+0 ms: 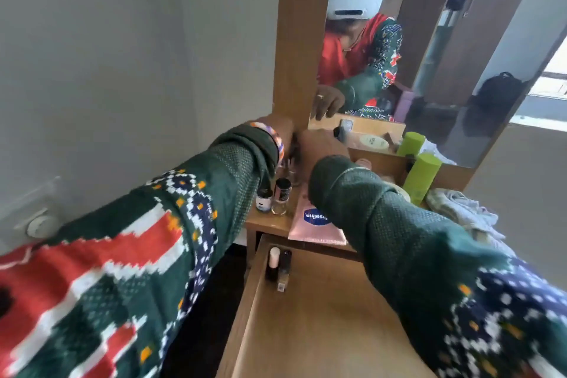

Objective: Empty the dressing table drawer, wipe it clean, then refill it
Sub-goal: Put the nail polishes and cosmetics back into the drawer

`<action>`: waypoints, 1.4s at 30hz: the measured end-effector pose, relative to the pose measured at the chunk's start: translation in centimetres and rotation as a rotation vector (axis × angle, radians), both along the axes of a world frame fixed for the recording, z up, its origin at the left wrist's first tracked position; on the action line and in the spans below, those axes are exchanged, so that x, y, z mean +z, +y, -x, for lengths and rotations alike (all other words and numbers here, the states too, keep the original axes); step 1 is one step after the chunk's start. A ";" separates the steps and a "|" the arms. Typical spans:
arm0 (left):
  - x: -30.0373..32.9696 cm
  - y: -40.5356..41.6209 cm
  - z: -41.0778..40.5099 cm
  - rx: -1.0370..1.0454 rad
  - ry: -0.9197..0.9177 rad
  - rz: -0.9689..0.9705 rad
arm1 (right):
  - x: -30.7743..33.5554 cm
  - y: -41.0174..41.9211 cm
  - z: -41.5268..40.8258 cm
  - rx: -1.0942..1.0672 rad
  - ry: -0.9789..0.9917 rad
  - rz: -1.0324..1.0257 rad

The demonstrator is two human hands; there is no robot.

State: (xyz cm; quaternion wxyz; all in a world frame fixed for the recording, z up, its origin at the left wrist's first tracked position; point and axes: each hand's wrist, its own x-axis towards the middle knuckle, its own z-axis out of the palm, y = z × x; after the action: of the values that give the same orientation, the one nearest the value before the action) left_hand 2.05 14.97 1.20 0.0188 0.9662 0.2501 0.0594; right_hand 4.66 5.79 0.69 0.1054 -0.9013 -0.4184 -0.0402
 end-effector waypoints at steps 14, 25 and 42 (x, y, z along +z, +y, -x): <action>0.0 0.3 0.2 0.058 -0.058 -0.139 | -1.4 0.5 -2.2 0.003 0.065 -0.220; 3.9 -4.7 8.5 -0.164 -0.156 0.122 | 2.7 -8.0 0.8 0.167 0.411 -0.361; -10.2 -6.7 10.4 -0.076 0.135 0.100 | -10.4 -7.8 6.0 -0.057 0.502 0.048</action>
State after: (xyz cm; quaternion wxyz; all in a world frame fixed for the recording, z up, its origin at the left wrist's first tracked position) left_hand -8.30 8.25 -9.00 0.0525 0.9746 0.2168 -0.0191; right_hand -1.30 -2.00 -9.74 0.1836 -0.8966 -0.3543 0.1920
